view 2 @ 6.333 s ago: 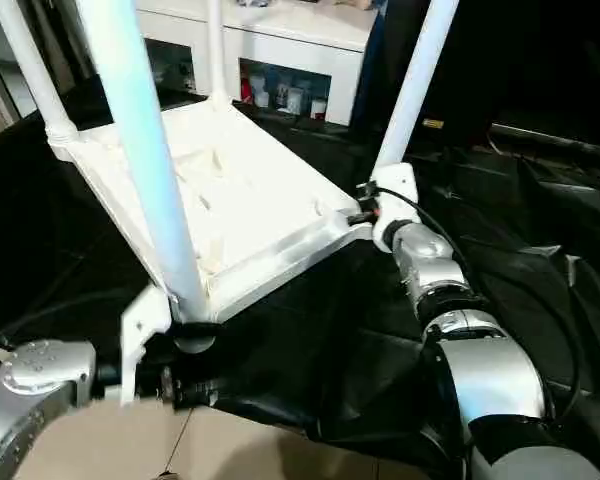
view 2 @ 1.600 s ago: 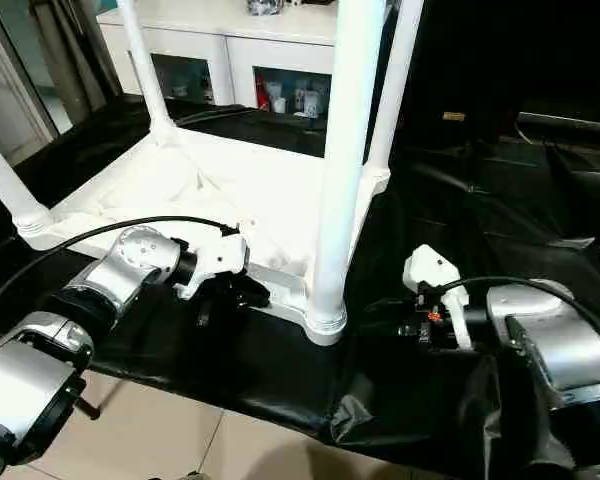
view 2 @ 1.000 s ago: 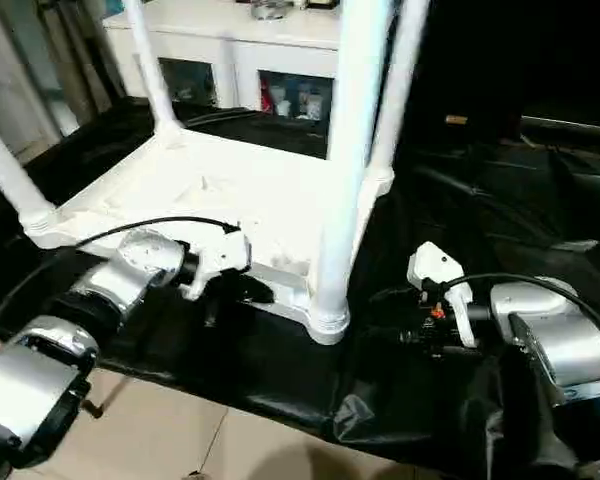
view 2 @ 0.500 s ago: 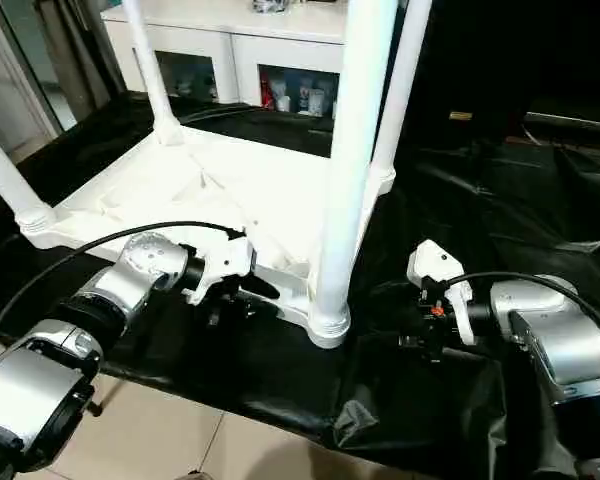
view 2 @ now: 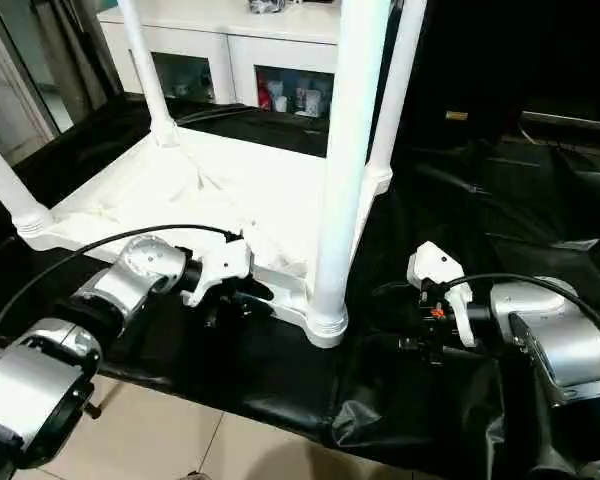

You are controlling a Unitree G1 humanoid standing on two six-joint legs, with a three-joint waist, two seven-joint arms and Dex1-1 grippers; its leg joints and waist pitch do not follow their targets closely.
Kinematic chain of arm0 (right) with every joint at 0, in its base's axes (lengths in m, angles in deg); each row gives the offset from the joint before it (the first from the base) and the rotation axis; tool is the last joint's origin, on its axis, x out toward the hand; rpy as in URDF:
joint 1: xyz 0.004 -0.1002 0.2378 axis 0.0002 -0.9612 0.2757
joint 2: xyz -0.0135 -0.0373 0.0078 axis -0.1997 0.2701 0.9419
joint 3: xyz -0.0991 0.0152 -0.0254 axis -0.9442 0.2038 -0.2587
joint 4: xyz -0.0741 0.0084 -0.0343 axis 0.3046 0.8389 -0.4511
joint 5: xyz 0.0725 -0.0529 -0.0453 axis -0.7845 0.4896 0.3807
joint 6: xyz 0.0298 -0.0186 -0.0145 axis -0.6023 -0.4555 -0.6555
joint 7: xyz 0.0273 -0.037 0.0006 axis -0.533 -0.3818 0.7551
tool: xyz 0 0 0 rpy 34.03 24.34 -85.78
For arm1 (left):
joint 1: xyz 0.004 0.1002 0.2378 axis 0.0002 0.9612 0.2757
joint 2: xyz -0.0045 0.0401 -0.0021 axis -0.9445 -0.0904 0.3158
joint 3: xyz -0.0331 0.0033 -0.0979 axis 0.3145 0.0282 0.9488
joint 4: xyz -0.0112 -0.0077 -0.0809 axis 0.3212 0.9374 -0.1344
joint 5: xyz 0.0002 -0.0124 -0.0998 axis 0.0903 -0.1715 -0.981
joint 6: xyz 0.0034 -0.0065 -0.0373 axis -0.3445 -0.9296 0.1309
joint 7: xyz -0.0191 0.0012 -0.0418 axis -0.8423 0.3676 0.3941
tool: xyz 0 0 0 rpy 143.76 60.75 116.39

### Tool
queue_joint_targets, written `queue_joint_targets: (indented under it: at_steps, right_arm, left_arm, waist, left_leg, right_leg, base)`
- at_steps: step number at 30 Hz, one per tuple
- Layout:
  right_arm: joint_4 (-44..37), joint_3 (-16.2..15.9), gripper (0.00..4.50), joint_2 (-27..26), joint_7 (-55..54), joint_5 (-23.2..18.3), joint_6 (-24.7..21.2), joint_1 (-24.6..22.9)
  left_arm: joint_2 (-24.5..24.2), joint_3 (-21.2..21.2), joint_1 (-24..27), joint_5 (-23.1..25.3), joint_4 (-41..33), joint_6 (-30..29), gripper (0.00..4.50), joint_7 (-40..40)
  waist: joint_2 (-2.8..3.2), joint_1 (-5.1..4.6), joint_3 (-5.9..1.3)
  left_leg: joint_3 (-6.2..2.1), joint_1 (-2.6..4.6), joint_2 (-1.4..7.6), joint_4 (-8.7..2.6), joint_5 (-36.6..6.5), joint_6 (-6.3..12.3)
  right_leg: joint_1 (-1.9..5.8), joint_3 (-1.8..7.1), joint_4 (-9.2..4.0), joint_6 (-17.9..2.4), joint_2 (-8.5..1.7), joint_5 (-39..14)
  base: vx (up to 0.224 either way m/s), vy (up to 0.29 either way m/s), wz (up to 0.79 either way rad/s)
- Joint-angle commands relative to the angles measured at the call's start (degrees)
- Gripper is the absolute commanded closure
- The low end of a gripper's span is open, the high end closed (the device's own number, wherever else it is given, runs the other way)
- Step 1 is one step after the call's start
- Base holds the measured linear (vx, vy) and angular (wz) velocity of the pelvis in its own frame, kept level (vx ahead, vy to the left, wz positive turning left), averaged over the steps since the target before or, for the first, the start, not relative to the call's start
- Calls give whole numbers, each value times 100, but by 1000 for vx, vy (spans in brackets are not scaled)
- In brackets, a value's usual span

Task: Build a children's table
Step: Rotate leg to tighten

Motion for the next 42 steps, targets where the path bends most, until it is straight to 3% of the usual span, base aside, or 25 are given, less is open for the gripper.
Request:
queue_joint_targets:
  at_steps: [1, 2, 3, 4, 6, 7, 9, 11, 12, 13, 15, 17, 21, 27, 33, 36, 37, 40, 42]
  right_arm:
    - [-34, -25, 0, 8, -55, 25, 63, -16]
    - [-29, -27, 0, 2, -61, 29, 69, -16]
    - [36, -47, 0, -74, -149, 80, 146, -13]
    - [66, -52, 0, -104, -191, 105, 177, -6]
    - [366, -75, 0, -366, -626, 343, 490, 110]
    - [384, -76, 0, -382, -649, 353, 508, 117]
    - [599, -98, 0, -632, -937, 452, 701, 209]
    - [624, -107, 0, -680, -979, 452, 712, 224]
    - [714, -126, 0, -756, -1102, 507, 778, 257]
    - [714, -126, 0, -756, -1102, 507, 778, 257]
    - [971, -116, 0, -939, -1435, 632, 974, 347]
    - [1066, -104, 0, -1002, -1543, 667, 1051, 378]
    - [1328, 73, 0, -1244, -1704, 596, 1316, 451]
    - [1377, 81, 0, -1317, -1485, 400, 1326, 459]
    - [1502, 10, 0, -1546, -1456, 314, 1256, 566]
    - [1600, -2, 0, -1621, -1453, 316, 1315, 604]
    - [1600, -2, 27, -1621, -1453, 316, 1315, 604]
    - [1774, -6, 37, -1728, -1496, 340, 1440, 693]
    - [1889, -37, 67, -1785, -1506, 373, 1532, 749]
  left_arm:
    - [-107, 204, 29, -124, 18, -643, 377, -157]
    - [-109, 208, 39, -128, -1, -693, 385, -171]
    - [-120, 260, 172, -164, -239, -1235, 387, -341]
    - [-123, 270, 225, -167, -323, -1358, 392, -404]
    - [-89, 374, 536, -171, -815, -2079, 398, -889]
    - [-85, 380, 557, -173, -850, -2106, 403, -907]
    - [-9, 472, 899, -242, -1422, -2378, 409, -1107]
    - [17, 495, 984, -264, -1590, -2425, 411, -1129]
    - [40, 487, 1123, -291, -1810, -2251, 411, -1101]
    - [40, 487, 1123, -291, -1810, -2251, 422, -1101]
    - [75, 467, 1413, -409, -2241, -2067, 434, -926]
    - [91, 467, 1523, -482, -2403, -2002, 439, -833]
    - [-62, 360, 1865, -499, -3025, -2080, 448, -748]
    - [-271, 202, 2002, -336, -3226, -2113, 448, -709]
    - [-349, 210, 2140, -416, -3479, -1849, 448, -590]
    - [-330, 239, 2153, -472, -3506, -1860, 448, -633]
    - [-330, 239, 2153, -472, -3506, -1860, 450, -633]
    - [-339, 222, 2158, -507, -3530, -1874, 450, -662]
    - [-346, 209, 2160, -508, -3529, -1863, 450, -684]
  waist:
    - [-145, 41, -396]
    - [-153, 17, -387]
    - [-183, -11, -383]
    - [-168, -19, -381]
    - [-199, -94, -365]
    - [-186, -105, -368]
    - [-260, -179, -355]
    - [-213, -215, -358]
    - [-277, -226, -355]
    - [-240, -220, -364]
    - [-268, -240, -371]
    - [-244, -255, -357]
    - [-300, -220, -362]
    - [-298, -220, -353]
    - [-316, -244, -345]
    - [-298, -224, -347]
    - [-301, -227, -349]
    - [-308, -223, -354]
    - [-314, -226, -351]
  left_leg:
    - [-15, 23, 76, -335, -1084, 457]
    - [-17, 12, 67, -339, -1087, 453]
    - [-16, 5, 65, -343, -1093, 442]
    - [-20, 11, 65, -343, -1093, 446]
    - [-33, -37, 50, -354, -1089, 409]
    - [-37, -24, 55, -353, -1076, 389]
    - [-18, -10, 32, -343, -1129, 404]
    - [-22, 4, 38, -350, -1182, 465]
    - [-9, 2, 35, -346, -1190, 491]
    - [-32, 4, 57, -356, -1178, 480]
    - [-35, -1, 72, -364, -1183, 475]
    - [-9, 35, 80, -366, -1268, 467]
    - [-4, 38, 100, -384, -1241, 488]
    - [-17, 19, 101, -402, -1259, 442]
    - [-21, 31, 108, -416, -1345, 381]
    - [-18, 51, 120, -423, -1347, 346]
    - [-18, 39, 116, -423, -1326, 338]
    - [-11, 41, 107, -414, -1315, 339]
    - [-9, 38, 101, -411, -1312, 334]
  right_leg:
    - [351, 185, -488, -1201, -345, -1531]
    - [357, 179, -498, -1170, -343, -1634]
    - [364, 177, -496, -1128, -348, -1743]
    - [351, 173, -508, -1118, -350, -1811]
    - [367, 147, -522, -1012, -350, -2073]
    - [356, 146, -523, -1015, -364, -2112]
    - [322, 137, -575, -971, -334, -2356]
    - [309, 145, -592, -908, -317, -2417]
    - [300, 148, -605, -887, -307, -2421]
    - [306, 151, -568, -913, -330, -2369]
    - [296, 159, -550, -957, -356, -2317]
    - [246, 179, -590, -970, -329, -2294]
    - [260, 202, -521, -1088, -335, -1903]
    - [285, 205, -507, -1023, -344, -1912]
    - [263, 209, -526, -985, -351, -2103]
    - [254, 222, -508, -1060, -341, -1937]
    - [265, 223, -497, -1096, -342, -1833]
    - [269, 226, -495, -1097, -346, -1805]
    - [264, 221, -503, -1082, -347, -1898]
  base:
    - [0, 0, 0]
    - [0, 0, 0]
    - [0, 0, 0]
    - [0, 0, 0]
    - [0, 0, 0]
    - [0, 0, 0]
    - [0, 0, 0]
    - [0, 0, 0]
    - [0, 0, 0]
    - [0, 0, 0]
    - [0, 0, 0]
    - [0, 0, 0]
    - [0, 0, 0]
    - [0, 0, 0]
    - [0, 0, 0]
    - [0, 0, 0]
    - [0, 0, 0]
    - [0, 0, 0]
    - [0, 0, 0]
